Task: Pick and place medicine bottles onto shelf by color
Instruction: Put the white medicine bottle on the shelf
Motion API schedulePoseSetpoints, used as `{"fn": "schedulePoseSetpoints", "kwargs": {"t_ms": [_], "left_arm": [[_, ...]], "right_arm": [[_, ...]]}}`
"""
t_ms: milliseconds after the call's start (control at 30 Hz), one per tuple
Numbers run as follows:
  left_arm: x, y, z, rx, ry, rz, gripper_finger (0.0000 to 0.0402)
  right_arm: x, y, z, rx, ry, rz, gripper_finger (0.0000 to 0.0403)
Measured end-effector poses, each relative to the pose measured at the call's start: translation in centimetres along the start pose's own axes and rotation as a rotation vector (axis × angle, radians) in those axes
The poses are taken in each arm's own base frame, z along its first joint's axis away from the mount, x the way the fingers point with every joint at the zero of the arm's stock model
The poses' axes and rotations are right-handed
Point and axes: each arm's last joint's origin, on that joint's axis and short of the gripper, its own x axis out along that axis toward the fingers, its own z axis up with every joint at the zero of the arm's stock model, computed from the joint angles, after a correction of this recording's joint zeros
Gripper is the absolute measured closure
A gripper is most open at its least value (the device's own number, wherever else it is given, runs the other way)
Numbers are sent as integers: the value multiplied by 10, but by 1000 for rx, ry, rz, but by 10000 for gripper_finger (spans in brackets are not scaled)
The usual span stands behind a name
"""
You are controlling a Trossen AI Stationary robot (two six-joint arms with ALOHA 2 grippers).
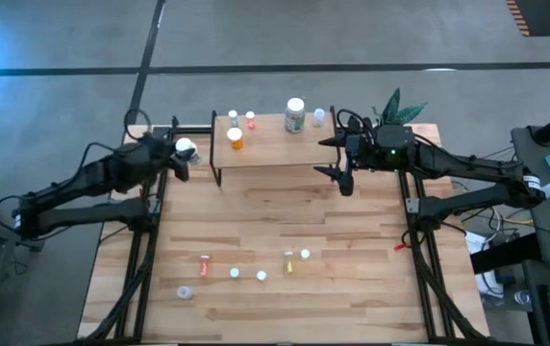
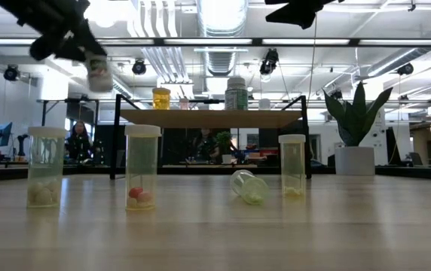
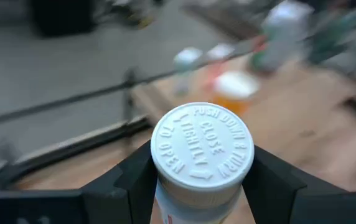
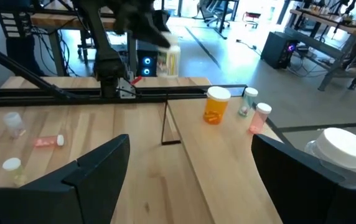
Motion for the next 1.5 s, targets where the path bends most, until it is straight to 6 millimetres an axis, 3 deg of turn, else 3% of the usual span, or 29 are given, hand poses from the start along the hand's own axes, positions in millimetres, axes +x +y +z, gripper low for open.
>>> {"fn": "schedulePoseSetpoints", "kwargs": {"t_ms": [167, 567, 967, 1333, 1500], "left_arm": [[2, -10, 12, 17, -44, -131, 226], [1, -26, 46, 93, -77, -148, 226], [16, -58, 95, 241, -157, -172, 226], [69, -100, 116, 394, -175, -209, 226], [93, -107, 133, 431, -182, -220, 226]], "right_arm": [[0, 0, 0, -4, 3, 1, 76], [0, 0, -2, -21, 24, 4, 77], [0, 0, -3, -25, 26, 4, 77], [0, 0, -2, -45, 25, 4, 77], [-1, 0, -2, -45, 23, 4, 77]]}}
